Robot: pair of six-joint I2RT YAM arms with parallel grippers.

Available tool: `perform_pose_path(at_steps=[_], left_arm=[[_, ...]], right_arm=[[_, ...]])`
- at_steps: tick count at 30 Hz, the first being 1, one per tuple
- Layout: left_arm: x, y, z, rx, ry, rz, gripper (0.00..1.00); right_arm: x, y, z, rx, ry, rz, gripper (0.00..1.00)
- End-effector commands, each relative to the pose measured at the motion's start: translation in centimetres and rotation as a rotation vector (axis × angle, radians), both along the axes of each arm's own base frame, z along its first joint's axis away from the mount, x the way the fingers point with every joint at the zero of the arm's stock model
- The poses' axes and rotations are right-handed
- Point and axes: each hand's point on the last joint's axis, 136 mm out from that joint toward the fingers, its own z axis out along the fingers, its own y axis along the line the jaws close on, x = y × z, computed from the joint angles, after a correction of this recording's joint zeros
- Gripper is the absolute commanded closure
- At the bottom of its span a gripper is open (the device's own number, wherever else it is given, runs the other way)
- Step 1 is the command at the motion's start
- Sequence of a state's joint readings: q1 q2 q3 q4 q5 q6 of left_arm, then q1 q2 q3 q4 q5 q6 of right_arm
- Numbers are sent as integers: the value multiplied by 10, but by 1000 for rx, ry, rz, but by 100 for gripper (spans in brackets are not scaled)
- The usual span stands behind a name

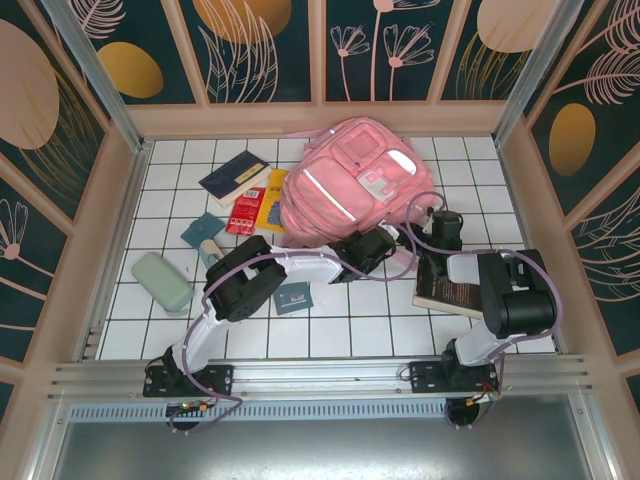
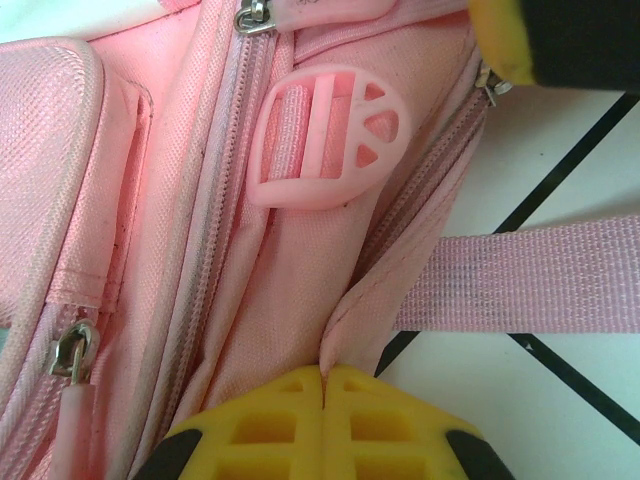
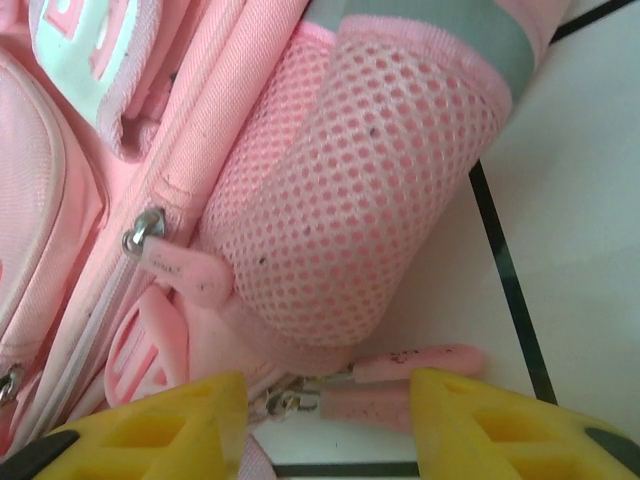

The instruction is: Pack books, pencil case, and school supplies into a backpack

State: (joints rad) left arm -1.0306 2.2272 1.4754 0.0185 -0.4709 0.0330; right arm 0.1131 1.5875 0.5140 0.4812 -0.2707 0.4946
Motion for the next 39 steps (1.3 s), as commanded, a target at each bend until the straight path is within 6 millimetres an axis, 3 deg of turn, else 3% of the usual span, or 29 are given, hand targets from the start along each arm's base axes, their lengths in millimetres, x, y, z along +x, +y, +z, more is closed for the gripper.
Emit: perform_pose_path(at_steps=[1,13,22,31,39], left_arm=[[4,10,13,-9,-2,32,100],[2,11,11,-9,3,30,100],[3,9,13,-16,2,31,100],[4,9,11,-13,1,34,100],[4,10,11,-5,1,37,100]], right_arm=[[4,6,-5,-17,19,37,52],[5,-9,2,-126,-24,-38,46],[3,13,-14,-52,64,60,47],[-13,33,-3,47,29,160,50],[-21,34,1,62,10,168,54]])
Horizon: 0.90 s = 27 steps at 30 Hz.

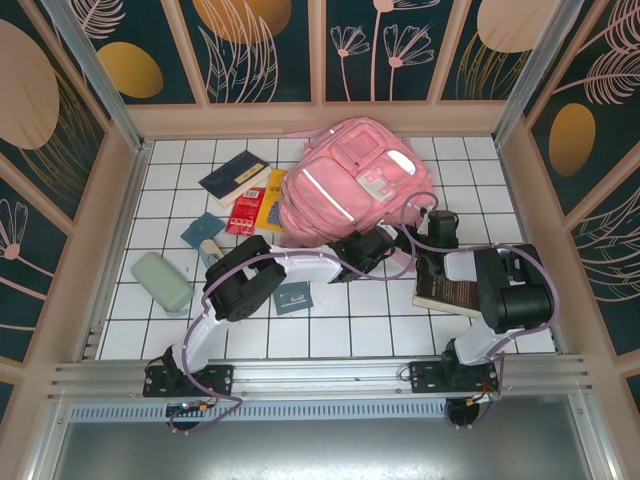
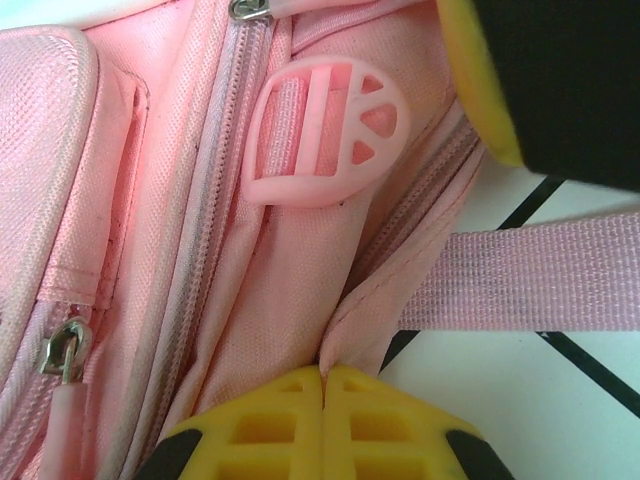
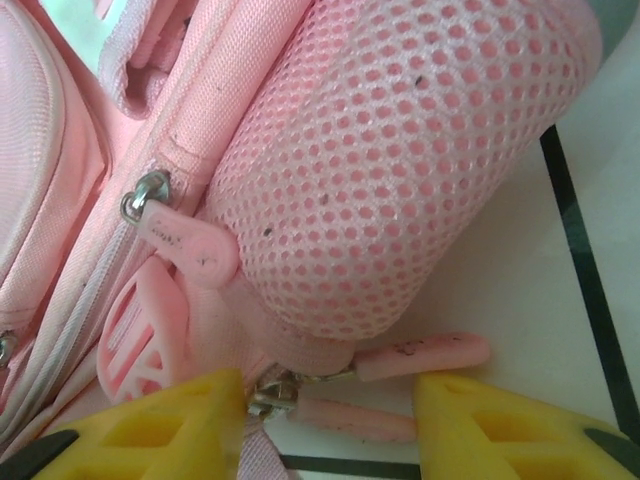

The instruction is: Pack books, pencil case, and school supplies into a backpack

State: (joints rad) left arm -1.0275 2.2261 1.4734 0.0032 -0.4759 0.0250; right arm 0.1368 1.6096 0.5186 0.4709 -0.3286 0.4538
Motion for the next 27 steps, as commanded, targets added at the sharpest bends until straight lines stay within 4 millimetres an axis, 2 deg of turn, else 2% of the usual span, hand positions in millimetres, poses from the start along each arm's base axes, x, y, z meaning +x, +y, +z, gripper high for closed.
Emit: perform_pose_path(at_steps=[1,8,11,17,23,27], left_arm=[[3,6,12,-12,-6,26,100],[4,6,12,-12,-8,29,100],[4,5,13,-11,-7,29,100],[4,6,15,-9,-8,32,100],[5,6,17,-15,-8,32,100],[4,4,18,-20,-5,30,100]], right_arm=[[-15,15,8,54,0,67,54],[-22,12,19,54,-43,57,56],[-17,6,12,13,-23,31,53],[-10,6,-4,-7,40,23,55],[-10,8,-8,-22,53,33,69],[-9,6,-9,-40,50,18,73]])
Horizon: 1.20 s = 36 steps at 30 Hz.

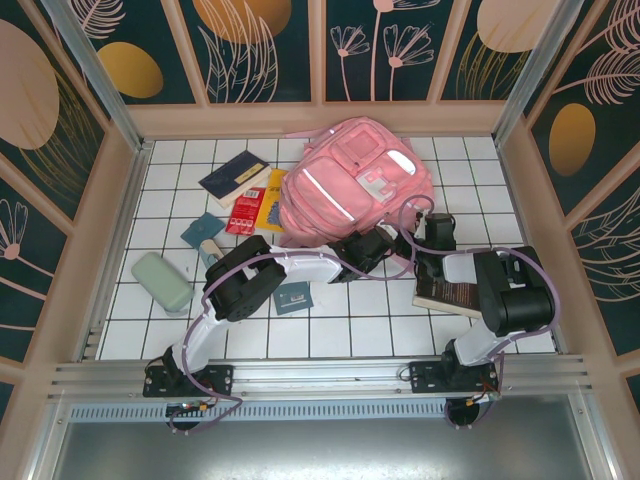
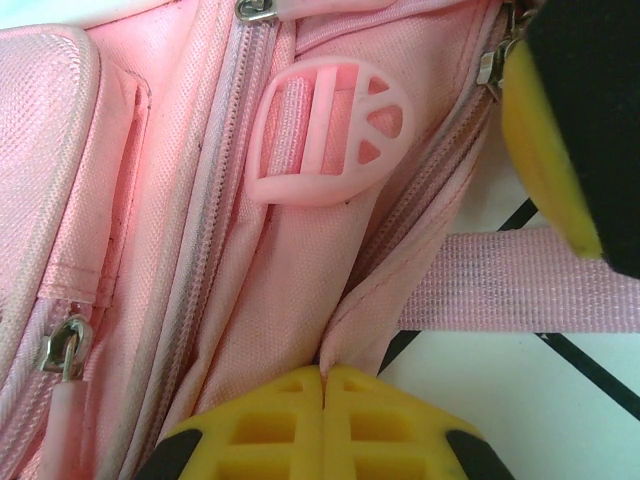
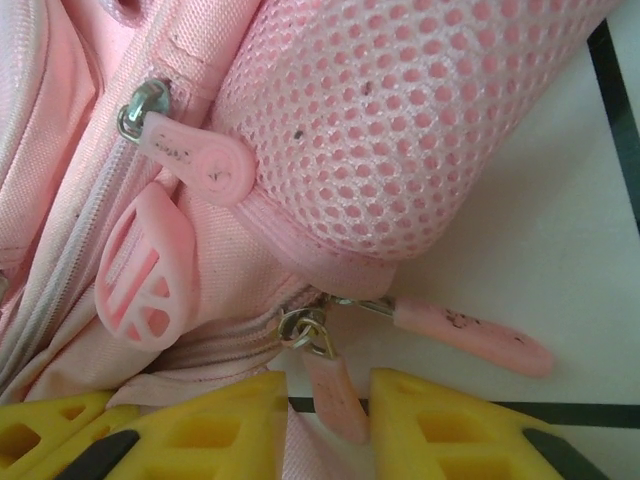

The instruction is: Pack books, pencil case, and school supplies into a backpack

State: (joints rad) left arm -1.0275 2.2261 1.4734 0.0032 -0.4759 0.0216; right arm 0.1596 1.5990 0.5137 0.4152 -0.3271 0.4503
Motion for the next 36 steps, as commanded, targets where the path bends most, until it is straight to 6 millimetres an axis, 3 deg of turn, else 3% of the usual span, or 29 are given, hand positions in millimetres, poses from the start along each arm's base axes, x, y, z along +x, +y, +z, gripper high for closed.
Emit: perform_pose_path(at_steps=[1,8,13,19,22,26,27,29,31,36], left_arm=[[5,4,18,-20,-7,29,100],[5,3,21,-29,-5,35,100],[5,-1,22,-55,7,43,100],[7,-10,26,-102,24,51,100],[8,-14,33,-136,24,60,100],[10,-8,49,-177,17,95,100],[10,-4,54,-192,18,105,98],[10,5,63,-229,32,125,75],[12,17,74,-273,50,153,63],[20,57,93,-374,98,232,62]], right_arm=[[3,-1,-1,-33,0,-10,74],[1,1,3,-58,-28,-4,100],[-2,4,13,-103,-75,4,100],[-11,25,32,-92,-142,72,100],[-16,35,29,-52,-124,104,100],[-16,26,18,-81,-92,66,100],[-16,23,16,-82,-86,55,100],[-15,17,15,-79,-80,34,100],[-14,13,14,-77,-77,24,100],[-13,12,14,-81,-82,31,100]])
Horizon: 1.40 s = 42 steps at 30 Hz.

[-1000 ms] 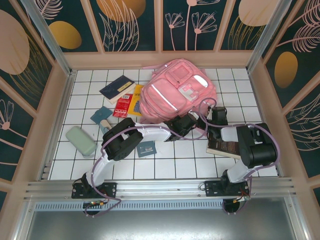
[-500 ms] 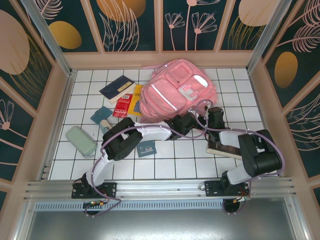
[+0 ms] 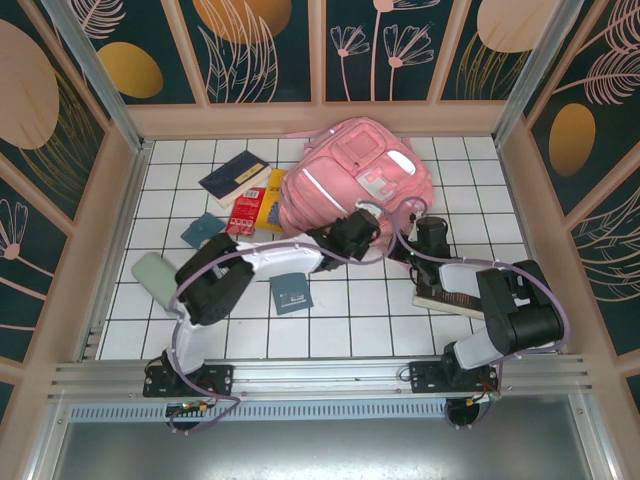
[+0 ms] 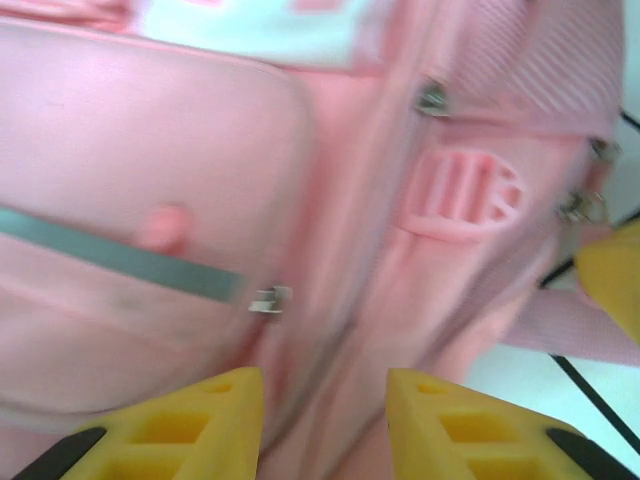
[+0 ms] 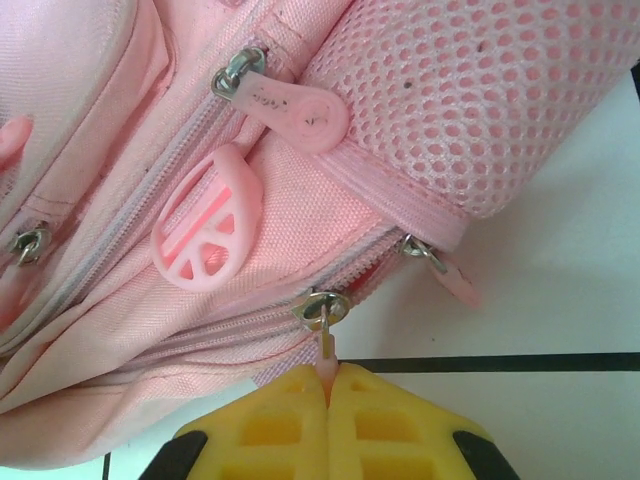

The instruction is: Pack books, pencil case, and school supplies into a backpack

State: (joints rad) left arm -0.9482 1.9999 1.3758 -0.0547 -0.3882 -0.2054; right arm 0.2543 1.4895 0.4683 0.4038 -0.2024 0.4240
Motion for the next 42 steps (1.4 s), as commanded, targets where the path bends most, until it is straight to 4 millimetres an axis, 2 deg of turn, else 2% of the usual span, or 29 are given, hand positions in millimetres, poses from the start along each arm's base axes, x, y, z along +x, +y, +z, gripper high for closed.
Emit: perform_pose_path(at_steps=[1,4,5,8,12,15,21,29,31,32,33,35,38,40,42], left_arm=[[10,28,26,-130,26,85,62],[10,55,14,-109,45,135,62],[11,62,6,-91,55,158,59],[12,78,-22,-64,105,221,64],[15,79,-59,-64,176,251,86],[14,65,-68,-115,217,228,95],[16,50,-63,-199,235,209,98],[13,44,-69,-232,265,200,99],[14,45,-65,-234,256,207,99],[14,46,-61,-236,249,207,99],[14,47,-56,-240,240,208,98],[13,50,-45,-250,225,209,94],[7,52,-27,-273,212,188,87],[1,54,-17,-287,205,179,84],[-7,54,-9,-280,180,169,83]], right_arm=[[-2,1,-2,6,-4,15,100],[-2,3,-1,11,-8,33,100],[-2,5,0,14,-12,38,100],[-3,9,0,15,-13,56,100],[-5,19,-2,7,-8,96,100],[-9,31,-2,4,-1,135,100],[-21,69,2,23,-2,227,100],[-38,134,4,68,16,371,100],[-38,143,5,68,18,386,100],[-39,144,5,68,17,387,100],[-38,142,7,69,13,377,96],[-36,136,13,63,0,354,79],[-34,118,25,72,-24,299,67],[-36,107,35,88,-43,261,64],[-31,83,44,114,-63,183,62]])
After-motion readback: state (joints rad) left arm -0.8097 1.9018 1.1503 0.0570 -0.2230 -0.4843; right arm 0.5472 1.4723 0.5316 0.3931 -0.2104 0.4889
